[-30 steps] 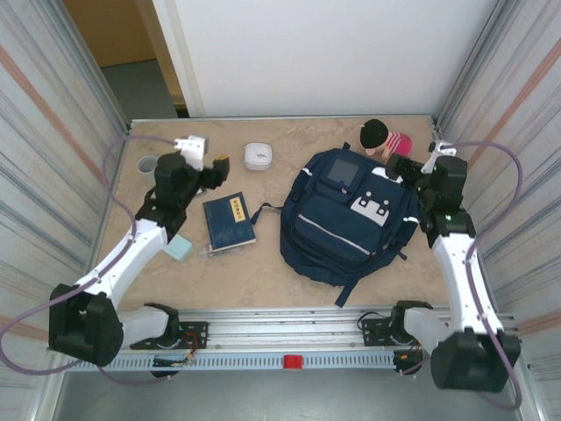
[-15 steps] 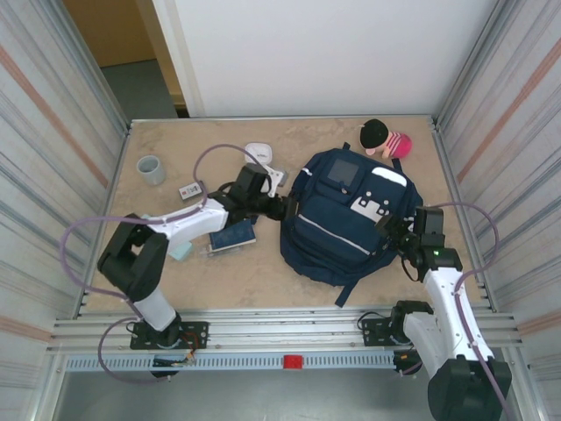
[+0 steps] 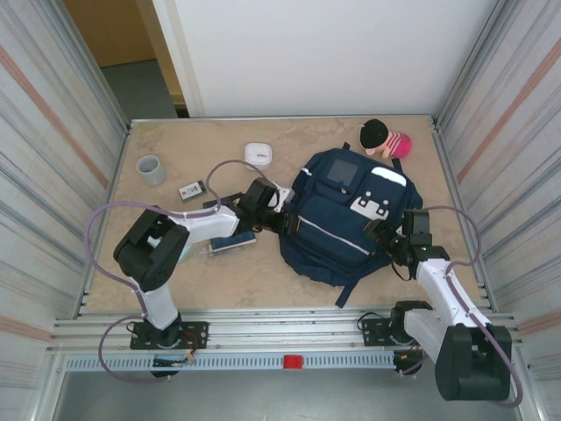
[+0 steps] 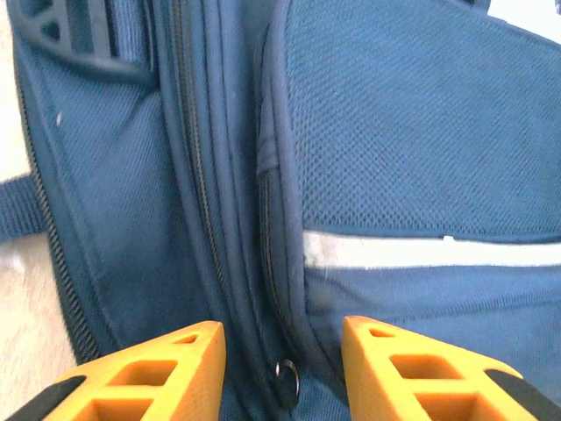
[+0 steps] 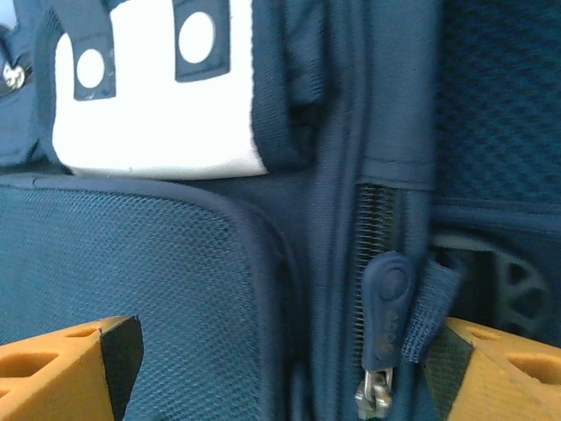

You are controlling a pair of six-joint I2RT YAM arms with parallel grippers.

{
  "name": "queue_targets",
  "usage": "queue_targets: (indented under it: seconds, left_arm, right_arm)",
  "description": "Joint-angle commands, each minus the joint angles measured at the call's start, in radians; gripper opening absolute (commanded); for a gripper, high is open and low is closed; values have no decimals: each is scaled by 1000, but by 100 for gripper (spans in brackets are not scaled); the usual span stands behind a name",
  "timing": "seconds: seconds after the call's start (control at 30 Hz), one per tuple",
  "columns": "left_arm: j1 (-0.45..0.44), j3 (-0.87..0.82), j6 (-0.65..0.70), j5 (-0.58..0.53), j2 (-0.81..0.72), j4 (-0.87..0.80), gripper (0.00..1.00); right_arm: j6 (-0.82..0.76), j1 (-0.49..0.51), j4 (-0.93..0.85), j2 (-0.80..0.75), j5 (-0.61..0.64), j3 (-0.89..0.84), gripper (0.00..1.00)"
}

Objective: Pack the student bag

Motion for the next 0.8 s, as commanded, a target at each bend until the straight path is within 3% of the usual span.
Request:
queue_targets:
  seconds: [0.0, 0.37, 0.5, 0.63, 0.77]
  left_arm:
    - [-6, -103, -29, -10, -77, -35, 39]
    - [-13, -328, -47, -121, -303, -28, 40]
    - [-9, -345, -12, -207, -360, -78, 45]
    - [8, -340, 14, -223, -385, -107, 49]
    - [5, -304, 43, -227, -454, -150, 60]
  right_arm:
    - [11, 55, 66, 61, -56, 25, 84]
    - [44, 297, 228, 296, 18, 125, 84]
    - [50, 342, 297, 395, 20, 181, 84]
    - [48, 378, 332, 470, 14, 236, 83]
    - [44, 387, 330, 435, 42, 241, 82]
